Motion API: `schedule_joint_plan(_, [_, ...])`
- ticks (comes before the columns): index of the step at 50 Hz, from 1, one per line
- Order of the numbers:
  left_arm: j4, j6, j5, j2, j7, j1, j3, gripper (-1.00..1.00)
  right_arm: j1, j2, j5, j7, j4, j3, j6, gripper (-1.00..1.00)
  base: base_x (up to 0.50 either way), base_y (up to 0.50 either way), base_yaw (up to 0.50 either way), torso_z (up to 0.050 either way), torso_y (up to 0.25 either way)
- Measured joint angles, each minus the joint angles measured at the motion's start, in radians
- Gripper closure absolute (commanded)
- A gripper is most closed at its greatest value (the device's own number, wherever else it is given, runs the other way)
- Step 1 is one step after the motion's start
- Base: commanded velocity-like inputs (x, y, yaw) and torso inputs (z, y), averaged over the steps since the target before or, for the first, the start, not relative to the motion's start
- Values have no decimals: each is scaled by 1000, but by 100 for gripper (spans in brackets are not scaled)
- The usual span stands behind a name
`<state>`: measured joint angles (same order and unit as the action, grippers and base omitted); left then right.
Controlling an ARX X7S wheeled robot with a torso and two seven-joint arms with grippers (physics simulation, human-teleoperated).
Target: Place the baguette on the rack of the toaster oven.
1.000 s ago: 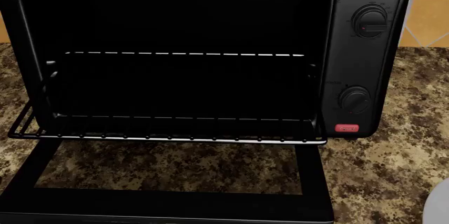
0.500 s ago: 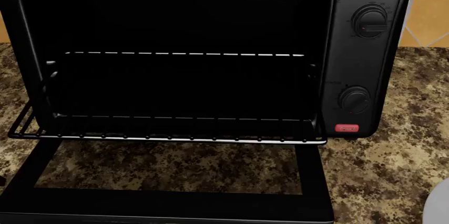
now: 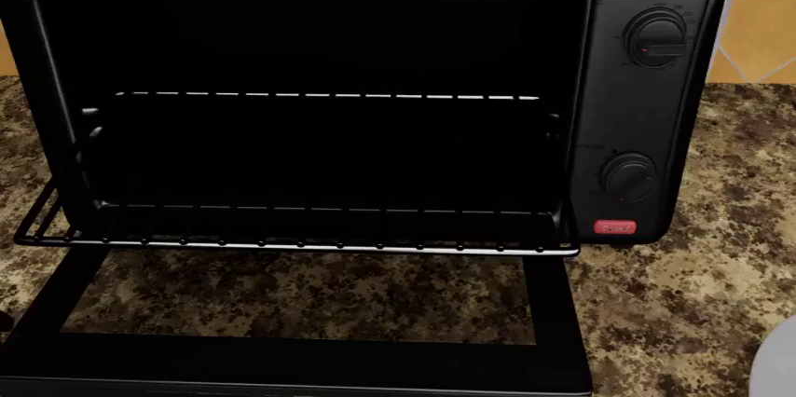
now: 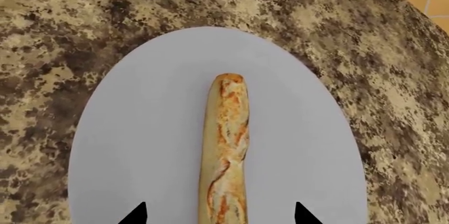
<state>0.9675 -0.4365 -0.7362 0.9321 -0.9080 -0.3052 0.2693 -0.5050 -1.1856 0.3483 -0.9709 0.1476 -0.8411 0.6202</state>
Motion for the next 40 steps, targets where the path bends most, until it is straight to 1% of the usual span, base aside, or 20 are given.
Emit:
schedule_joint_plan(10, [0, 0, 4, 2, -2, -1, 5, -100, 24, -6, 33, -12, -36, 29, 3, -100, 0, 0, 0, 0, 0])
schedule_joint_plan(40, [4, -4, 10, 8, -7, -12, 22, -100, 61, -22, 22, 21, -142, 143, -23, -100, 0, 0, 0, 0, 0])
